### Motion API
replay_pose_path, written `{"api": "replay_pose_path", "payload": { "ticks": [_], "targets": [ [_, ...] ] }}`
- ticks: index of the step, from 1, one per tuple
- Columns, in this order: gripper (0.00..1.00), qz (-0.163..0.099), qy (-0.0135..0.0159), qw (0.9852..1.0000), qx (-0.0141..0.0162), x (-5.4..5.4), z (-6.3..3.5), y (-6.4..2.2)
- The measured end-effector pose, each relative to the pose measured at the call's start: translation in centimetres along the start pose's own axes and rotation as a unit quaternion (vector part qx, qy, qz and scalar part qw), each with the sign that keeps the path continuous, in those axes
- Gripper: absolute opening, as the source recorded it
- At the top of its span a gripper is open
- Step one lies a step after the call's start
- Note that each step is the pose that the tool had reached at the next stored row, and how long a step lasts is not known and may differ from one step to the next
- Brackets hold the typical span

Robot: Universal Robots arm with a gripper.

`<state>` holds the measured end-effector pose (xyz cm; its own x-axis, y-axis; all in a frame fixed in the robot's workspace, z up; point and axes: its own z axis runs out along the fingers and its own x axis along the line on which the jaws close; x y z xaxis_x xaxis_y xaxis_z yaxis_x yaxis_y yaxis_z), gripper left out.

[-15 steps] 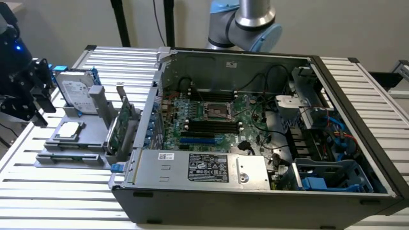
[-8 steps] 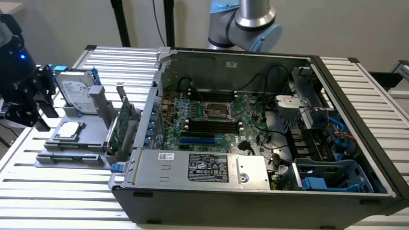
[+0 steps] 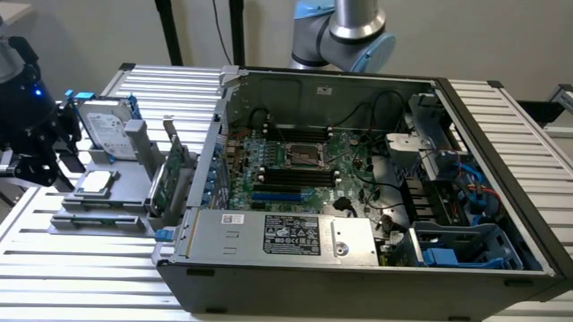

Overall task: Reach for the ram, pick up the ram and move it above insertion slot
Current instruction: 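Pick up the ram and move it above insertion slot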

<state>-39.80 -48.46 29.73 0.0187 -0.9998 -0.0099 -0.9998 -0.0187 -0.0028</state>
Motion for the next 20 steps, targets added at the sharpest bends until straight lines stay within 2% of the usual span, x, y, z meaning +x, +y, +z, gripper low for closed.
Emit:
{"api": "replay_pose_path", "payload": {
  "ticks": [20],
  "targets": [
    [0.42,-0.010,0.0000,1.0000,-0.0001,0.4,3.64,0.02]
  ]
}}
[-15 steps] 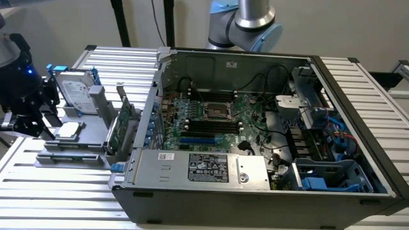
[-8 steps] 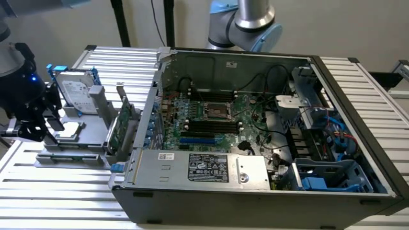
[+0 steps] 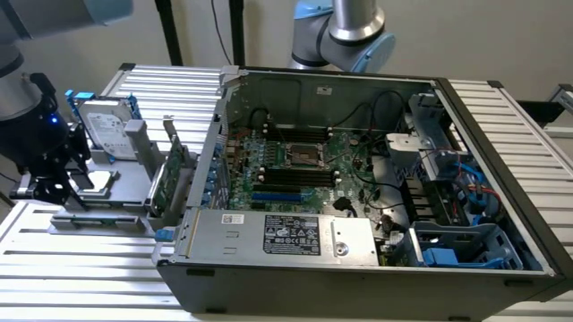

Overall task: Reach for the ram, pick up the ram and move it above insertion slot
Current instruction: 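Pick up the ram and move it above insertion slot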

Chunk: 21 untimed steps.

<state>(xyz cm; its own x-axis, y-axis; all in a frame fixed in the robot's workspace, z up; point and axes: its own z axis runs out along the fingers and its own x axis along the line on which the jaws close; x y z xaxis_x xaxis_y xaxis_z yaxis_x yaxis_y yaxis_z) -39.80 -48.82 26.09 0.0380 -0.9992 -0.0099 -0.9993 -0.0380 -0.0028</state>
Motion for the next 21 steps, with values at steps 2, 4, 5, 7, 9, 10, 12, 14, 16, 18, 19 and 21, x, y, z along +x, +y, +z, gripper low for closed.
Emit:
{"api": "replay_pose_path", "payload": {
  "ticks": [2,4,5,7,9,10,12,14,16,18,19,21],
  "targets": [
    [0.42,-0.002,0.0000,1.0000,0.0000,0.0,0.36,0.00],
    [0.42,-0.003,0.0000,1.0000,-0.0001,0.0,0.71,0.00],
    [0.42,-0.004,0.0000,1.0000,-0.0001,0.0,0.90,0.00],
    [0.42,-0.006,0.0000,1.0000,-0.0001,0.0,1.27,0.00],
    [0.42,-0.007,0.0000,1.0000,-0.0001,0.0,1.63,0.00],
    [0.42,-0.008,0.0000,1.0000,-0.0001,0.0,1.82,0.00],
    [0.42,-0.010,0.0000,1.0000,-0.0001,0.0,2.18,-0.01],
    [0.42,-0.011,0.0000,0.9999,-0.0001,0.1,2.53,-0.02],
    [0.42,-0.013,-0.0001,0.9999,-0.0001,0.1,2.92,-0.07],
    [0.42,-0.015,0.0000,0.9999,-0.0002,0.1,3.27,-0.14],
    [0.42,-0.015,0.0000,0.9999,-0.0002,0.1,3.45,-0.18],
    [0.42,-0.017,-0.0001,0.9999,-0.0003,0.1,3.81,-0.27]
  ]
}}
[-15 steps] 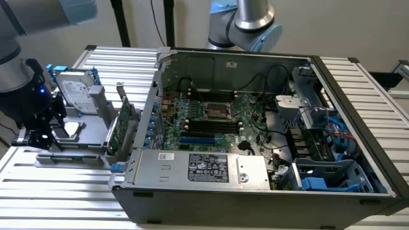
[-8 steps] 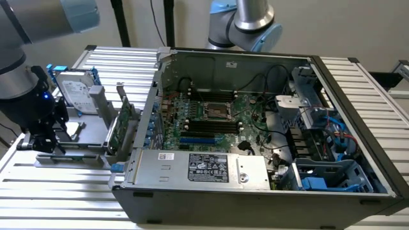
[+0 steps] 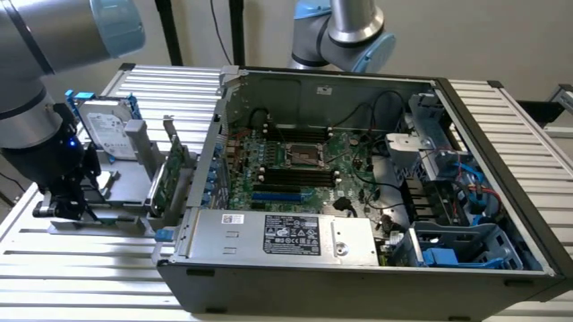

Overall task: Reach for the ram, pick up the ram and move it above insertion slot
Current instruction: 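Pick up the ram and move it above insertion slot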

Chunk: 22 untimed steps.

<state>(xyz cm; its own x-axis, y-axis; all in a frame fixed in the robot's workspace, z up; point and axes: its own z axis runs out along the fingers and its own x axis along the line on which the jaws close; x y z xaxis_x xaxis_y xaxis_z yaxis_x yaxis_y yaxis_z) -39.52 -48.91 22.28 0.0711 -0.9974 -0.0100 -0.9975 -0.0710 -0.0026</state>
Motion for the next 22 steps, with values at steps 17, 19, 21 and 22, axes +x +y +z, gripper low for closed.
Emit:
{"api": "replay_pose_path", "payload": {
  "ticks": [17,19,21,22],
  "targets": [
    [0.42,-0.007,-0.0008,1.0000,-0.0032,0.2,1.88,-0.29],
    [0.34,-0.007,-0.0008,1.0000,-0.0033,0.2,1.93,-0.31],
    [0.22,-0.007,-0.0009,1.0000,-0.0033,0.2,1.99,-0.33],
    [0.22,-0.007,-0.0009,1.0000,-0.0034,0.2,2.00,-0.33]
  ]
}}
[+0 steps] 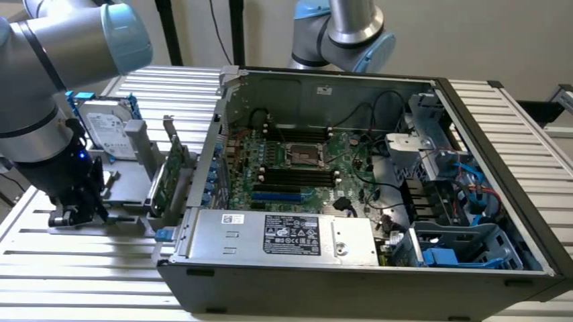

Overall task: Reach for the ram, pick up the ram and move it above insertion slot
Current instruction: 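Pick up the ram and move it above insertion slot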

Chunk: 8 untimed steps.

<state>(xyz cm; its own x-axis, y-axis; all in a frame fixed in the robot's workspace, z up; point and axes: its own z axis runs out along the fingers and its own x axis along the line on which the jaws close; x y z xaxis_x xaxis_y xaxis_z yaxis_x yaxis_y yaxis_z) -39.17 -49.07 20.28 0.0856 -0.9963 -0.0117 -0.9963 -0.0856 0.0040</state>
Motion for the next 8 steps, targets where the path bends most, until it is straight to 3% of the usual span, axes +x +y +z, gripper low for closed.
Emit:
{"api": "replay_pose_path", "payload": {
  "ticks": [1,8],
  "targets": [
    [0.16,0.000,0.0000,1.0000,0.0000,0.00,0.02,-0.01],
    [0.13,0.000,0.0000,1.0000,-0.0005,0.01,0.12,-0.06]
  ]
}}
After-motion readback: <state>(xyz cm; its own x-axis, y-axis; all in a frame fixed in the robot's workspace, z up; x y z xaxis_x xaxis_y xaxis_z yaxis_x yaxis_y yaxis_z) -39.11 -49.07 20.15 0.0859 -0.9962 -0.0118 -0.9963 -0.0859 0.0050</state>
